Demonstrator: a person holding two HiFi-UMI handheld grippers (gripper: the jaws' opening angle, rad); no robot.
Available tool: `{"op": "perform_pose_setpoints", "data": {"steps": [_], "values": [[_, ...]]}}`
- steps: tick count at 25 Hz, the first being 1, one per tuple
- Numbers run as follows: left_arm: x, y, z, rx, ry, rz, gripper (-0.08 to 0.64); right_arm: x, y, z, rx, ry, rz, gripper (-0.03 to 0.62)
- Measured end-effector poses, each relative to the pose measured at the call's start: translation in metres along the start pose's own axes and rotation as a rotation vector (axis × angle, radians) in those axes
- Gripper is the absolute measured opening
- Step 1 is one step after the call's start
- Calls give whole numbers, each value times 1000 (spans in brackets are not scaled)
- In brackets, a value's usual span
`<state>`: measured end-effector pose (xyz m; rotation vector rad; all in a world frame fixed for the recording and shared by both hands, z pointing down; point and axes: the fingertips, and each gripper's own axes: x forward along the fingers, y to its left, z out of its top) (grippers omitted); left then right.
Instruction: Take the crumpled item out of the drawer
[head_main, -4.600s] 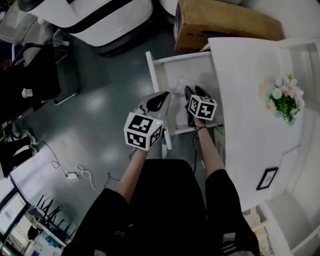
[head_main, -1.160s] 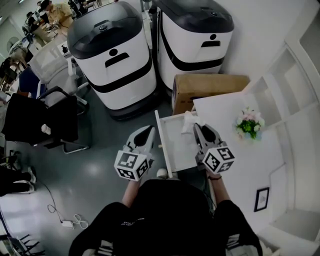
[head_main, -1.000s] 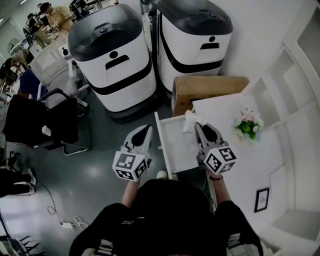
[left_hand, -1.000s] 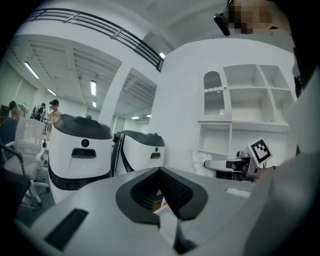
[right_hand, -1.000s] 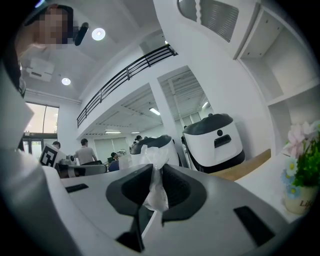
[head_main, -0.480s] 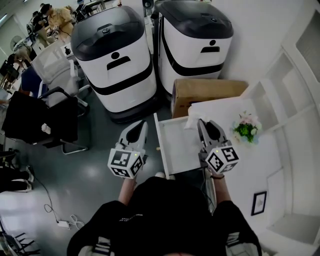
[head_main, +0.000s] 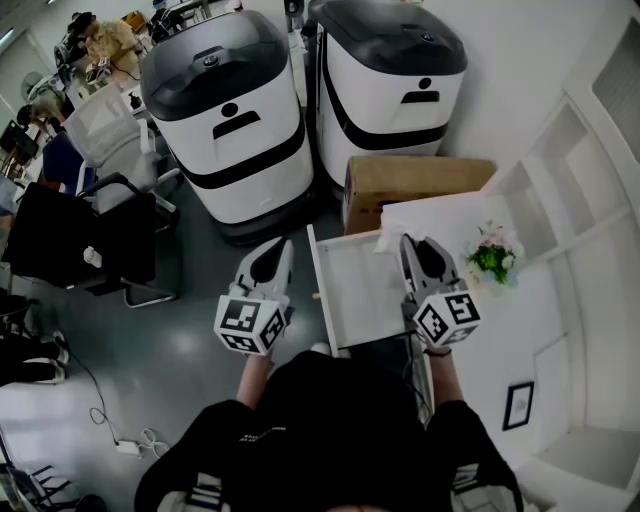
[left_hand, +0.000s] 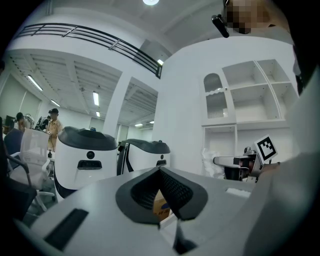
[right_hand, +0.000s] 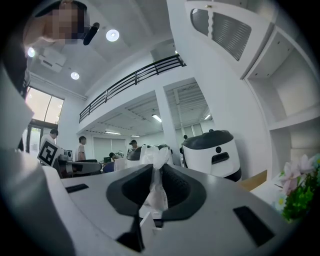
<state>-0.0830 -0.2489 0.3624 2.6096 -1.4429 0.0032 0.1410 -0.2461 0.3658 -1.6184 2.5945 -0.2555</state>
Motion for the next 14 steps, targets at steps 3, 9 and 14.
{"op": "perform_pose_setpoints", "data": {"steps": [3,9,14], "values": [[1,0,-1,1,3,0,-3,-1,-2,0,-10,2,-7,44],[1,-1,-2,1,6,0,-3,-3,-5,0,-5,-6,-16,44],[2,-1,-4,3,9,0,-3,-2,-5,0,-11,-9,-19,43]]}}
